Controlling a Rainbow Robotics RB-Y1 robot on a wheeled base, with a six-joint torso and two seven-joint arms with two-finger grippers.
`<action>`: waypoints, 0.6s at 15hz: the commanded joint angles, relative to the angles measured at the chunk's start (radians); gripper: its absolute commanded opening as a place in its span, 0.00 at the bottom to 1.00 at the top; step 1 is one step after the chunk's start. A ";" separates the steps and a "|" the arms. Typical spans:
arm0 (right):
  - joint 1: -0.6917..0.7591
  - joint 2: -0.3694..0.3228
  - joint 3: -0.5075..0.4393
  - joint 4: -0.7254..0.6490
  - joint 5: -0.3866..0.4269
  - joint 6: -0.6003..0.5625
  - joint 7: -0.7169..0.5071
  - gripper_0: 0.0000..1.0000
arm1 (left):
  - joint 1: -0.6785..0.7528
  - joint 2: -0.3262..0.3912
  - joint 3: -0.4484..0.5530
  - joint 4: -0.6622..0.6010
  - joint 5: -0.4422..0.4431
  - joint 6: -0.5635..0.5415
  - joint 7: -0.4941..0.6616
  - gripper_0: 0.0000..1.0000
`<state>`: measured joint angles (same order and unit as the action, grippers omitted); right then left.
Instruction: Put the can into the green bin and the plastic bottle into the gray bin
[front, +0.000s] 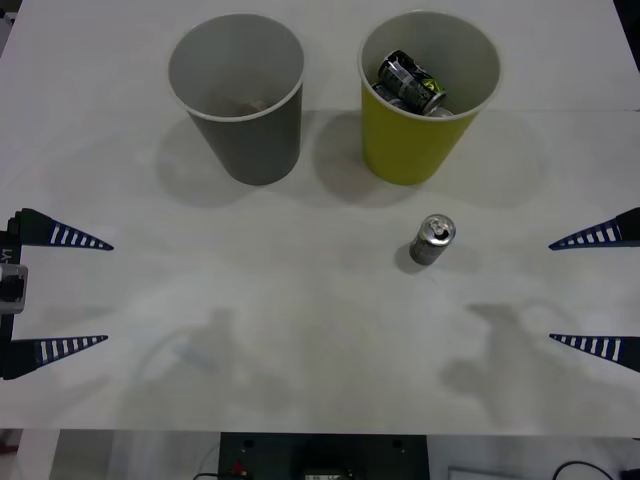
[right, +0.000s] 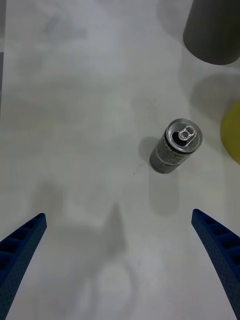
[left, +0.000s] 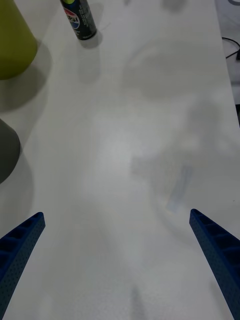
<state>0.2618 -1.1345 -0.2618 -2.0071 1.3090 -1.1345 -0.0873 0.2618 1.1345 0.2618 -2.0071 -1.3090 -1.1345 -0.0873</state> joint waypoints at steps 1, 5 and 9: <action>0.000 0.000 0.000 0.000 0.000 0.000 0.000 1.00 | 0.000 0.000 0.000 0.000 0.000 0.000 0.000 1.00; -0.026 0.013 0.016 0.059 -0.002 -0.048 0.007 1.00 | 0.000 0.000 0.000 0.000 0.000 0.000 0.000 1.00; -0.088 0.058 0.018 0.142 -0.010 -0.105 0.041 1.00 | 0.000 0.000 0.000 0.000 0.000 0.000 0.000 1.00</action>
<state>0.1838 -1.0868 -0.2448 -1.8796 1.3006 -1.2325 -0.0521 0.2617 1.1345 0.2618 -2.0071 -1.3090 -1.1345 -0.0873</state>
